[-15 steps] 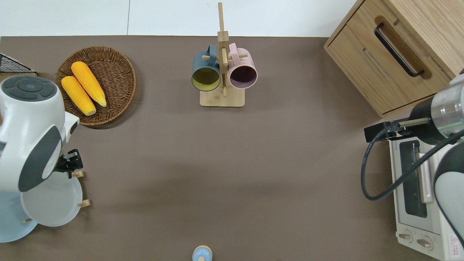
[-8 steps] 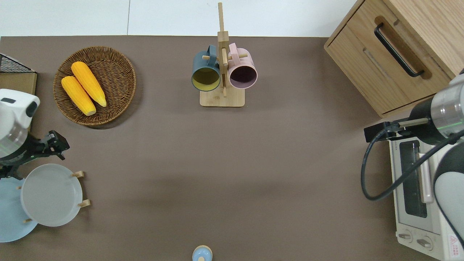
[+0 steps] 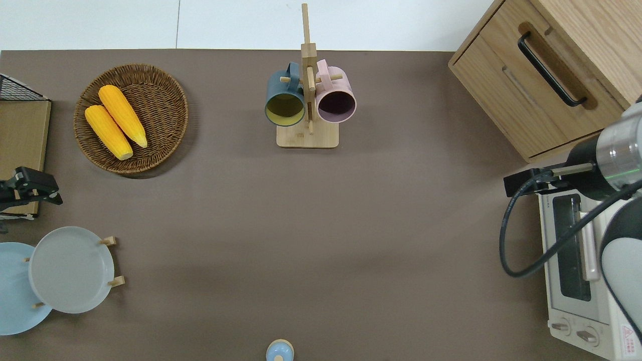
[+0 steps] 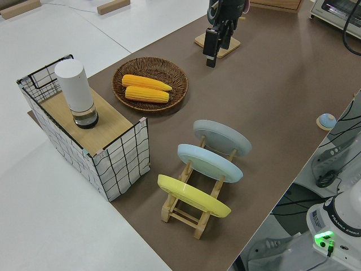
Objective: Pick gray plate from table and place it on lower plate rack with left arm
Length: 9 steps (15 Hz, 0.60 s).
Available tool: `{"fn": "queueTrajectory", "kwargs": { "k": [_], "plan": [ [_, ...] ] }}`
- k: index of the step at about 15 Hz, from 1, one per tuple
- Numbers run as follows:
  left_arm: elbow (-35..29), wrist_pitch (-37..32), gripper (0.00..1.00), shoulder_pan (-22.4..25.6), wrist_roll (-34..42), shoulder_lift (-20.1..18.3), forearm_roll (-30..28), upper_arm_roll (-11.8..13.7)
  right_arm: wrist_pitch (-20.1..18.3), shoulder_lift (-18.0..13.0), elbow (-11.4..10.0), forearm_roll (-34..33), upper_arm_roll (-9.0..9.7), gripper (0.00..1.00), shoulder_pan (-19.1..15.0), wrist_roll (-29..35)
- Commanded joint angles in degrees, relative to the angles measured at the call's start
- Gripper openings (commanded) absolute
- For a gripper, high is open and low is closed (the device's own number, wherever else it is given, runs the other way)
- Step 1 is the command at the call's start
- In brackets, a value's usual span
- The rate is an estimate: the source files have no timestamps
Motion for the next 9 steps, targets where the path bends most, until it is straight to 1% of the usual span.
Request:
{"fn": "queueTrajectory", "kwargs": {
  "k": [1,2,4,5,7,9],
  "plan": [
    [0.28,-0.8,0.99,-0.43,3.34,-1.64,-3.36,0.27,-0.81,-0.15,0.51,-0.08,0.98,0.983,-1.06,0.69],
    [0.28,-0.8,0.99,-0.43,3.34,-1.73,-4.78,0.44,-0.72,-0.15,0.51,-0.08,0.98,0.983,-1.06,0.69],
    [0.28,-0.8,0.99,-0.61,2.64,-1.82,-5.23,0.09,-0.72,-0.07,0.51,-0.08,0.98,0.983,-1.06,0.69],
    [0.19,-0.8,0.99,-0.69,2.73,-1.82,-4.53,-0.17,-0.81,-0.15,0.51,-0.08,0.98,0.983,-1.06,0.69],
    [0.19,-0.8,0.99,-0.7,2.12,-1.73,-4.09,-1.66,-0.81,-0.15,0.51,-0.08,0.98,0.983,-1.06,0.69],
    [0.19,-0.62,0.99,-0.69,0.89,-1.64,-3.04,-1.84,-0.81,-0.07,0.51,-0.08,0.98,0.983,-1.06,0.69]
  ]
}}
